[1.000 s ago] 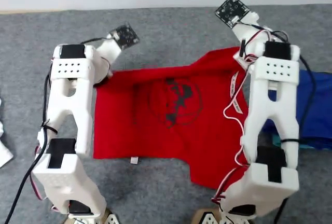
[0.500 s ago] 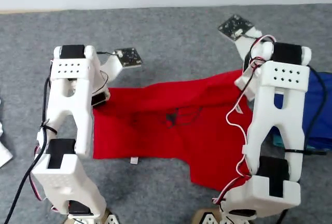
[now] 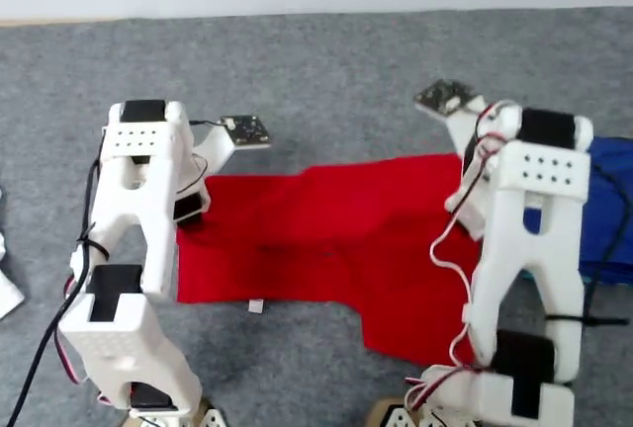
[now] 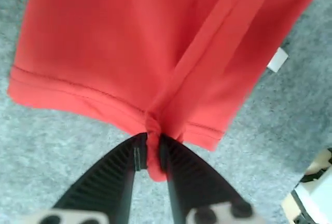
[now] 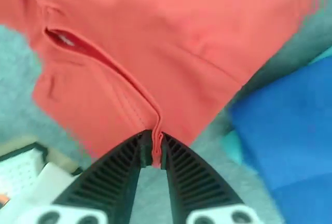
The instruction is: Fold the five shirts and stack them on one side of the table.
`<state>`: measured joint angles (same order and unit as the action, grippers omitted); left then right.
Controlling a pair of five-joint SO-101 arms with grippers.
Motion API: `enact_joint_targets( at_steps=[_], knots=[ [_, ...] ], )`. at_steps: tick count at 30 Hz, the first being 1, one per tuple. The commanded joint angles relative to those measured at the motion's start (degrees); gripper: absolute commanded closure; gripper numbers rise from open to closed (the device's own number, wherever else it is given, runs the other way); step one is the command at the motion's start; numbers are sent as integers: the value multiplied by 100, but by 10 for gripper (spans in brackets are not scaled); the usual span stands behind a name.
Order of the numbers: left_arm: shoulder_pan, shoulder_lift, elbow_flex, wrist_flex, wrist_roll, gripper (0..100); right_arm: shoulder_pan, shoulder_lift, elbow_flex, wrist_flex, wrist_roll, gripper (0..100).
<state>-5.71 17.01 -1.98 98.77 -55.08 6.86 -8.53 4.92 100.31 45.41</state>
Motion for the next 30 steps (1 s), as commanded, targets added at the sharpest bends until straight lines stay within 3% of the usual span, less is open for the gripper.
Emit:
enact_joint_targets(
  at_steps=[1,11,18,30],
  knots=[
    [-185,-44,-31,62,-132,997,40,-743,695,215,-26,987],
    [-369,-44,-22,62,-141,997,40,-1666,2242,198,220,987],
    [-369,-44,163,44,-141,997,66,-1736,2954,-426,369,987],
    [-466,-44,374,35,-149,997,251,-1727,2831,-963,624,987]
  ],
)
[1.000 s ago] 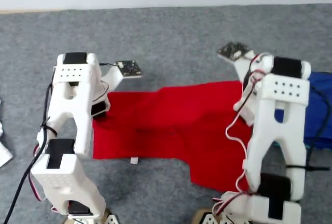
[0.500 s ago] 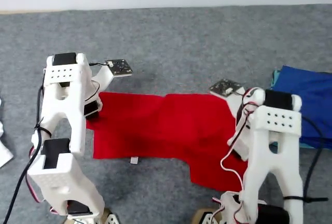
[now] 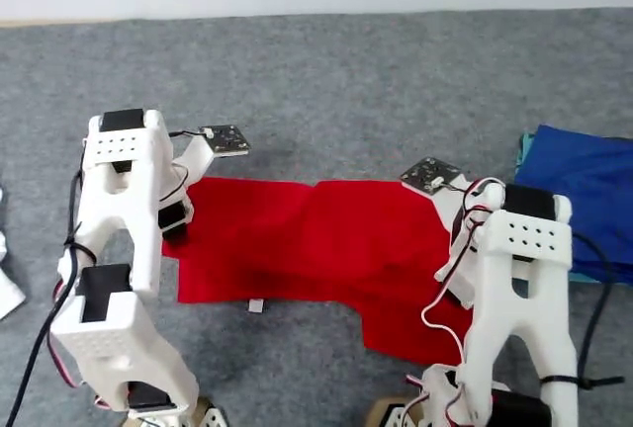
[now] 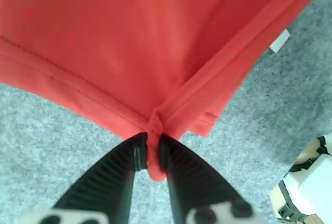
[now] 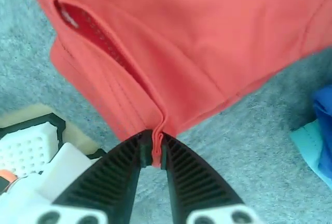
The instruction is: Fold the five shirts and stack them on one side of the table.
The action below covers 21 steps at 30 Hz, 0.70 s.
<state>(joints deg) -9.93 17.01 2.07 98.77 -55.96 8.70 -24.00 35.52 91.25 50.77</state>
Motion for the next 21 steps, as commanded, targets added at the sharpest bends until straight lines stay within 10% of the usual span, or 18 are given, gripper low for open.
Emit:
enact_joint_targets(
  at_steps=[1,21],
  knots=[
    [-44,-44,-31,35,-62,997,66,-180,-237,-57,88,987],
    [-18,-88,-708,9,308,809,31,-180,-1741,866,176,817]
  ],
)
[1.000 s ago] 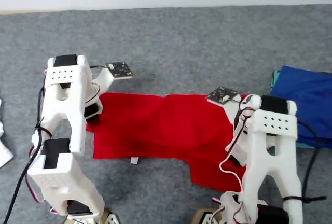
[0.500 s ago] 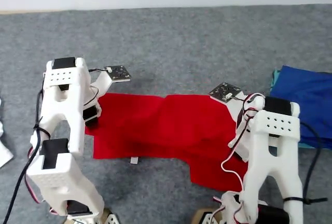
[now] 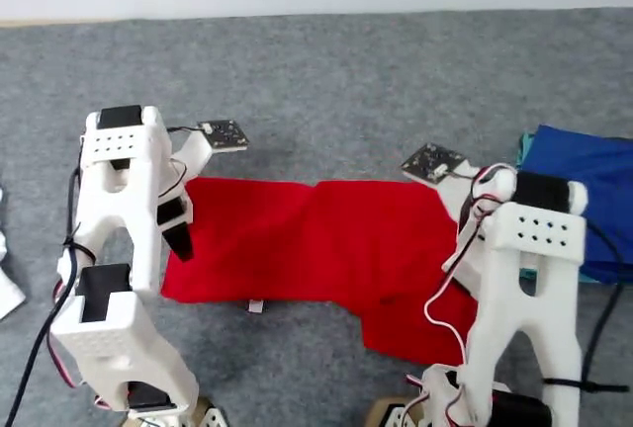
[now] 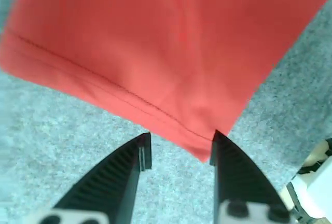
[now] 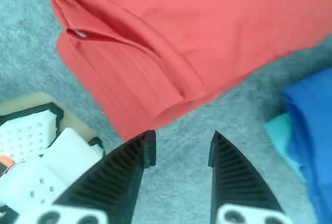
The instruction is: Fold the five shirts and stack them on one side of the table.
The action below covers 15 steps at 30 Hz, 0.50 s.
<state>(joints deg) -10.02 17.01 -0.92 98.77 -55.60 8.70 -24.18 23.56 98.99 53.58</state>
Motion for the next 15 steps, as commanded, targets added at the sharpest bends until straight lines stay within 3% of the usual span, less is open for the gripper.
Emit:
enact_joint_targets(
  at_steps=[1,6,12,15],
  knots=[
    [0,-79,-497,-70,422,809,22,-145,-607,-4,-273,817],
    [123,-62,-699,-844,1275,874,-242,110,-316,-822,-862,829],
    [651,255,-673,-1389,2382,996,-629,936,-18,-2018,-1380,954],
    [932,659,-699,-1565,3103,997,-778,1534,-18,-2677,-1776,990]
  ],
)
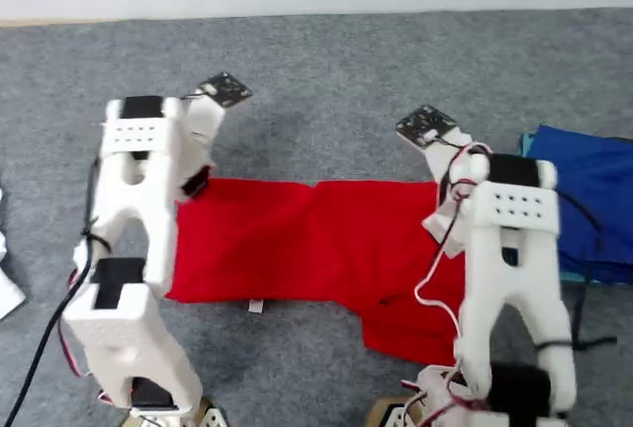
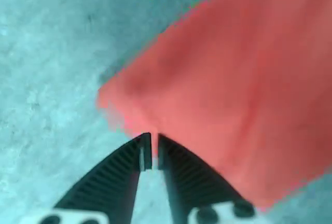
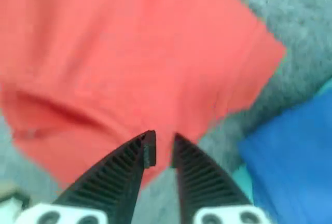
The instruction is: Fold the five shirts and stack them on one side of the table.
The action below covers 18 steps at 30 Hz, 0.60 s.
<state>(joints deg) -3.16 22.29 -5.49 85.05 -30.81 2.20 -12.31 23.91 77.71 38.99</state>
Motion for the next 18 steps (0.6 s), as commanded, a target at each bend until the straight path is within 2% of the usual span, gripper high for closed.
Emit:
enact_joint_targets(
  at_steps=[1,5,10,18],
  knots=[
    [316,246,-242,-229,870,997,-154,532,-62,-716,-413,988],
    [387,571,-242,-246,1310,997,-145,1138,-70,-1385,-607,987],
    [176,624,-251,-264,1319,997,-127,1640,-70,-1824,-598,987],
    [-369,633,-242,-615,1292,997,312,1842,-70,-2316,-571,987]
  ],
)
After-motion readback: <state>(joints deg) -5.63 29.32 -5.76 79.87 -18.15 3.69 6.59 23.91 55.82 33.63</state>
